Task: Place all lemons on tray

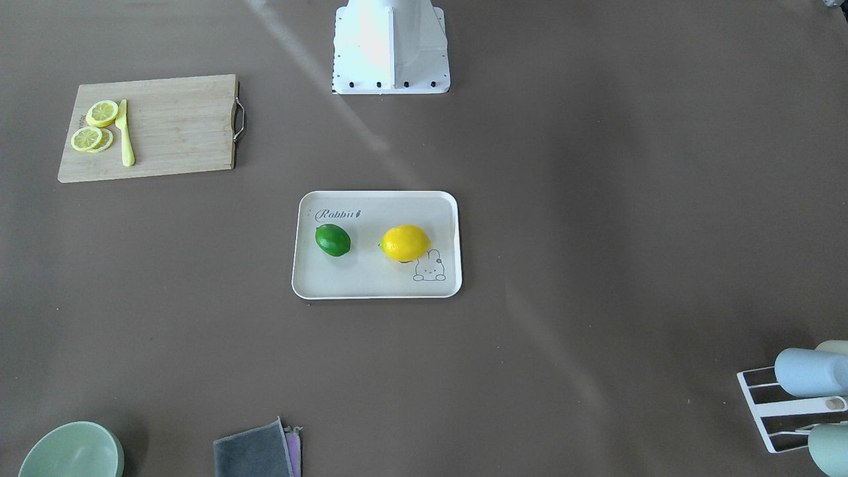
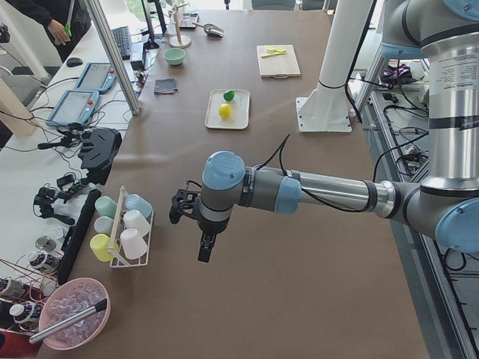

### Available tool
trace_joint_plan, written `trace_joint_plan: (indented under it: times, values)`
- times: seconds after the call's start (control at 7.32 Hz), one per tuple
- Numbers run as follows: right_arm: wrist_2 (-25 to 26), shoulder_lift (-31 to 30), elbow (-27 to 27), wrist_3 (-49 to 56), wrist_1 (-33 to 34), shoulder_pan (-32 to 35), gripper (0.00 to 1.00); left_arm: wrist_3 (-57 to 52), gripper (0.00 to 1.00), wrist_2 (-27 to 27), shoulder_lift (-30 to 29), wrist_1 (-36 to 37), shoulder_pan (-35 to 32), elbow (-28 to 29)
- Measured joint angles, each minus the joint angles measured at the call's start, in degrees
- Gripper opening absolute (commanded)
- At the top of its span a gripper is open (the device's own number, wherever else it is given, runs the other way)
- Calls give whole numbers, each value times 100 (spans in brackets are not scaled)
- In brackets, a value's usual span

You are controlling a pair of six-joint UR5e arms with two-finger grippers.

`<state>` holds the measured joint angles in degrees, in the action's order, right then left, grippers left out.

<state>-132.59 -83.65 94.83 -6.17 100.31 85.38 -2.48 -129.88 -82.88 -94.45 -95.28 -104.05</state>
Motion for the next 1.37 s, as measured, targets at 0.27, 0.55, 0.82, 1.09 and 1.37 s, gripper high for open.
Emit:
trace_joint_plan:
  times: [0.27, 0.55, 0.82, 1.09, 1.37]
  values:
    - [138, 53, -13, -161, -48, -152, 100, -36, 99, 17, 68, -24, -6, 20]
    - [155, 27, -18, -131, -214, -200, 100, -16, 99, 14, 70, -17, -6, 37]
    - [165, -27, -23, -123, -250, -200, 100, 5, 99, 9, 64, -7, 0, 35]
    - [136, -108, -15, -127, -250, -174, 100, 10, 99, 14, 62, -4, 3, 24]
    - [106, -153, -19, -126, -249, -49, 100, 10, 99, 10, 59, -9, 8, 48]
